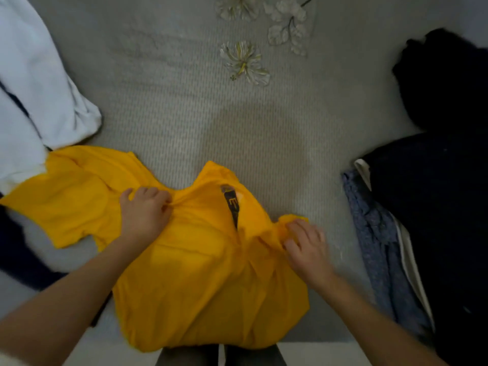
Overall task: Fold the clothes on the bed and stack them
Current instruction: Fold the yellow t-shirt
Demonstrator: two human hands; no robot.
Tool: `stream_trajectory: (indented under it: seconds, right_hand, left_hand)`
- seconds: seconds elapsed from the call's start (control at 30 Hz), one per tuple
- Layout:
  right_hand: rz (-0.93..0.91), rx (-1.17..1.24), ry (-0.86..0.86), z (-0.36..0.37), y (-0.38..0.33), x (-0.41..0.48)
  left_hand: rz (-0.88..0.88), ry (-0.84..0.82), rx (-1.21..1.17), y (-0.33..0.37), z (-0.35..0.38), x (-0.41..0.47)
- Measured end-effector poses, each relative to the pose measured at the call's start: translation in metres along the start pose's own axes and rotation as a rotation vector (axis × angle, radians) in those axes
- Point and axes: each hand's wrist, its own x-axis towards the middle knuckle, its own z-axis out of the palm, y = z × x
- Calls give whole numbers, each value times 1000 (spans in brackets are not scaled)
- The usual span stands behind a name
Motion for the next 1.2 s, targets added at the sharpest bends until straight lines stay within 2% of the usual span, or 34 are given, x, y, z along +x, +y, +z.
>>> stream_trajectory:
  seconds: [0.07,0.1,0.2,0.23,0.3,0.4,0.5,0.6,0.7,0.83,0.97,1.03,1.2]
  right_hand:
    - [-102,-1,-86,3,-2,-27]
    - [-91,-14,-156,6,0,-37]
    - [156,-60,-376,7,5,-47]
    - [238,-81,-427,6,6,-46]
    - [350,-103,-494,3,8,-39]
    - [441,-28,-477,-2,8,-26]
    - [400,41,-442,-4,6,-16]
    - [172,85,-474,-6,-3,-15]
    - [52,70,-485,-6,-21,-12]
    - [95,83,-499,-2,-64,19]
    - [143,130,-409,11,-86,57]
    - [264,223,-390,14,-80,70]
    - [882,663,-43,-5,-30,99]
  left_hand:
    - [25,-55,58,-14,9,-29]
    - [8,-102,80,-19,13,-40]
    - [-106,-221,62,-26,21,-60]
    - [-142,-225,46,-26,21,-64]
    - [-158,-123,-1,-24,19,-64]
    - [-6,-19,-32,-7,11,-57]
    - [153,-94,66,5,12,-47]
    - [31,-223,14,9,14,-40]
    - [-14,-177,-49,2,15,-38]
    - [48,-14,-186,0,1,-35]
    - [8,-22,-252,4,-18,-32]
    - [23,-47,-207,-4,-20,-28]
    - [-172,-37,-152,-33,-20,-5]
